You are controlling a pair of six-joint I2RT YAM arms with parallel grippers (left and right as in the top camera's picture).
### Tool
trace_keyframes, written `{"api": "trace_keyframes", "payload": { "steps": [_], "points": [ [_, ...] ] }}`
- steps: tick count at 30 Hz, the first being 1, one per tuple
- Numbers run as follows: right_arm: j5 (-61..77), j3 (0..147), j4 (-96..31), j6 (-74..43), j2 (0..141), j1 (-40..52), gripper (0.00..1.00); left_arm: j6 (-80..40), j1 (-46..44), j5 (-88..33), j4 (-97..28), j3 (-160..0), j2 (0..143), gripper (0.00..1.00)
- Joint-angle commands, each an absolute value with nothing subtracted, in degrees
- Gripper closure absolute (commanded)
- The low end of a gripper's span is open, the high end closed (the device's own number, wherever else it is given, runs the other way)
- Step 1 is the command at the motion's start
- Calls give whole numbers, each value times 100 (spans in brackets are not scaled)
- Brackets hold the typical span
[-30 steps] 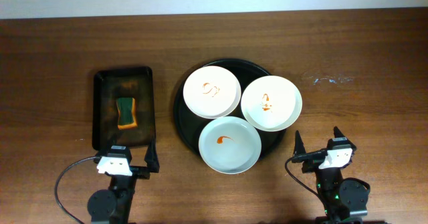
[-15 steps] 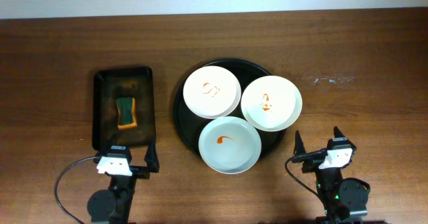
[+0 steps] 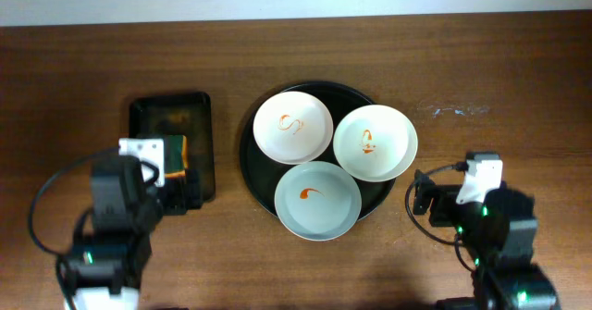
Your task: Clean dirty plates on tray and stack at the side
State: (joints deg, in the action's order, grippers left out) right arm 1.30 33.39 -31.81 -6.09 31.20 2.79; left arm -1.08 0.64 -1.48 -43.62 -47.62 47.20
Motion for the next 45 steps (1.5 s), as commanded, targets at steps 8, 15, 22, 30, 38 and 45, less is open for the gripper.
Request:
{"api": "trace_keyframes", "payload": {
  "steps": [8, 15, 22, 30, 38, 45],
  "points": [
    [600, 4563, -4158, -648, 4991, 287, 1, -19, 45, -360, -4720, -6029, 6042, 1],
    [596, 4563, -4163, -648, 4993, 287, 1, -21, 860, 80, -3627, -6285, 8377, 5],
    [576, 4563, -4163, -648, 4993, 287, 1, -14, 963, -390, -2987, -6283, 10073, 26],
    [576, 4563, -4160, -648, 4993, 287, 1, -16, 821, -493, -3048, -6283, 10451, 58],
    [528, 4563, -4152, -648, 4993, 287, 1, -16, 803, -495, -3087, -6285, 10444, 100],
    [301, 5192, -3520, -642, 5900, 276, 1, -36, 803, -845, -3787, -6665, 9332, 100]
  ]
}}
